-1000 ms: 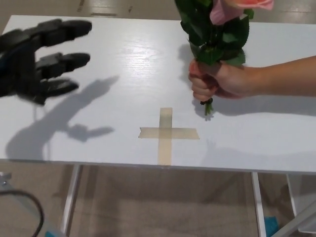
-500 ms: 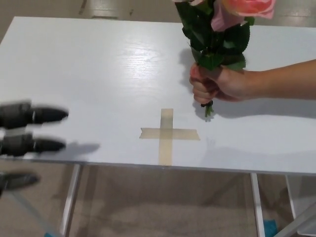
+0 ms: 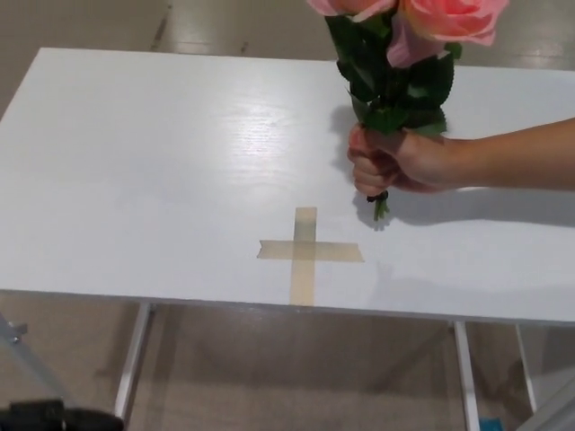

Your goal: Use the left hand to pick up the rose and passes it to a human.

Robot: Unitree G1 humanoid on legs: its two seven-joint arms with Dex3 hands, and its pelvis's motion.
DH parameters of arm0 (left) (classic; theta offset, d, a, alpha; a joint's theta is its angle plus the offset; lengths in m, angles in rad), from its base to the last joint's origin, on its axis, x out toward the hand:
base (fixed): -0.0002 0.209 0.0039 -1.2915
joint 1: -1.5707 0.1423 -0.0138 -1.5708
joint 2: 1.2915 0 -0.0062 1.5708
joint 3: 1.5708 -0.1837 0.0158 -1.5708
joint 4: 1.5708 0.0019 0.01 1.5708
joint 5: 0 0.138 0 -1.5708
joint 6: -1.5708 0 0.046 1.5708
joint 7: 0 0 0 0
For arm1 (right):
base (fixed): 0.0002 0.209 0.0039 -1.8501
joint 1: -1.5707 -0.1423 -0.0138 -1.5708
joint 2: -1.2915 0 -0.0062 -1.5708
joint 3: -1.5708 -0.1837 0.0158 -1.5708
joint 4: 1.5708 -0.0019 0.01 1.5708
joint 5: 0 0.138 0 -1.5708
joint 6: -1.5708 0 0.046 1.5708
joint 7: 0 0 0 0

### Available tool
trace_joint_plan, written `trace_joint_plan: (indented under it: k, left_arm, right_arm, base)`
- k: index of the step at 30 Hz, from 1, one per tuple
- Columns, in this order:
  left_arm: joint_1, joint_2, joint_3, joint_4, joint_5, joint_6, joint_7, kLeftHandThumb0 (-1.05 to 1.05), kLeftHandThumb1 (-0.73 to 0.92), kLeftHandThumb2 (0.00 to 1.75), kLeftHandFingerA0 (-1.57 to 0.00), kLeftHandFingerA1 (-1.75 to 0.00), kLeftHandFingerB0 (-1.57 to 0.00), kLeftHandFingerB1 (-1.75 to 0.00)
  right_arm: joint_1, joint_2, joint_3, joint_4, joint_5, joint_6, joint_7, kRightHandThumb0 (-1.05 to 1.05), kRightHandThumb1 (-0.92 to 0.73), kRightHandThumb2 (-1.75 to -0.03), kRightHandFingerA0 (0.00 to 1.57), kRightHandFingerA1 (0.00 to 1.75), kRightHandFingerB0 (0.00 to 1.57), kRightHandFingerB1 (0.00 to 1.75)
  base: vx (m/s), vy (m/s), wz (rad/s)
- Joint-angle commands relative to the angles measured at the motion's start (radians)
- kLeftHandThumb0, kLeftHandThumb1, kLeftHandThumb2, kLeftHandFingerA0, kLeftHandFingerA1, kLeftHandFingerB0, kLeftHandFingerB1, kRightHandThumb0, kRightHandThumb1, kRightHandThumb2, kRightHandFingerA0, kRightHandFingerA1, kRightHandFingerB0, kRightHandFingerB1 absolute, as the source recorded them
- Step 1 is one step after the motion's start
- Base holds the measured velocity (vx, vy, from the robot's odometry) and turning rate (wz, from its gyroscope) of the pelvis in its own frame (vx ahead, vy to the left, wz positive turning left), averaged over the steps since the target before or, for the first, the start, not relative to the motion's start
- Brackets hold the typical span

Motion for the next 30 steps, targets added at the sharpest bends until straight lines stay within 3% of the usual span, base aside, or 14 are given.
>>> trace_joint_plan:
  k: [1, 5, 7, 12, 13, 24, 25, 30]
  left_arm:
    - [-0.188, -0.095, -0.257, 0.486, 0.477, -0.171, 0.512, -0.45, 0.57, 0.58, -0.30, -0.35, -0.29, -0.31]
    - [-0.259, -0.099, -0.306, 0.583, 0.496, -0.158, 0.571, -0.47, 0.58, 0.58, -0.28, -0.34, -0.29, -0.31]
    - [-0.440, -0.141, -0.332, 0.807, 0.493, -0.065, 0.677, -0.46, 0.60, 0.58, -0.26, -0.33, -0.30, -0.31]
    - [-0.503, -0.156, -0.327, 0.956, 0.469, -0.092, 0.765, -0.45, 0.59, 0.58, -0.27, -0.33, -0.32, -0.31]
    - [-0.513, -0.188, -0.288, 1.074, 0.440, -0.133, 0.889, -0.51, 0.45, 0.80, -0.28, -0.47, -0.27, -0.45]
    - [-0.511, -0.125, -0.300, 1.232, 0.404, -0.278, 0.824, -0.49, 0.50, 0.87, -0.34, -0.52, -0.20, -0.44]
    - [-0.518, -0.128, -0.301, 1.243, 0.402, -0.286, 0.830, -0.50, 0.67, 0.60, -0.39, -0.34, -0.32, -0.31]
    - [-0.538, -0.132, -0.313, 1.282, 0.400, -0.315, 0.846, -0.49, 0.67, 0.60, -0.39, -0.34, -0.33, -0.31]
  right_arm:
    - [0.021, 0.001, 0.010, 0.006, -0.016, 0.010, -0.004, -0.37, -0.72, -0.62, 0.65, 0.42, 0.54, 0.39]
    - [0.013, 0.001, 0.008, 0.006, -0.015, 0.011, -0.007, -0.36, -0.72, -0.62, 0.65, 0.42, 0.54, 0.39]
    - [-0.007, 0.012, 0.000, 0.004, -0.008, 0.012, -0.028, -0.34, -0.72, -0.62, 0.66, 0.42, 0.53, 0.38]
    - [-0.006, 0.020, 0.003, 0.004, -0.011, 0.010, -0.040, -0.31, -0.73, -0.62, 0.67, 0.43, 0.52, 0.38]
    - [-0.015, 0.022, -0.003, 0.001, -0.005, 0.003, -0.041, -0.30, -0.73, -0.62, 0.67, 0.43, 0.53, 0.39]
    - [-0.013, 0.013, -0.006, 0.000, -0.002, 0.008, -0.036, -0.27, -0.72, -0.62, 0.65, 0.42, 0.52, 0.38]
    - [-0.016, 0.013, -0.007, 0.000, -0.001, 0.009, -0.037, -0.27, -0.72, -0.62, 0.65, 0.42, 0.51, 0.38]
    - [-0.018, 0.014, -0.008, 0.000, -0.001, 0.008, -0.039, -0.27, -0.72, -0.62, 0.65, 0.42, 0.51, 0.38]
  base:
    - [0.00, 0.000, 0.00]
    - [0.00, 0.000, 0.00]
    - [0.00, 0.000, 0.00]
    - [0.00, 0.000, 0.00]
    - [0.00, 0.000, 0.00]
    - [0.00, 0.000, 0.00]
    - [0.00, 0.000, 0.00]
    - [0.00, 0.000, 0.00]
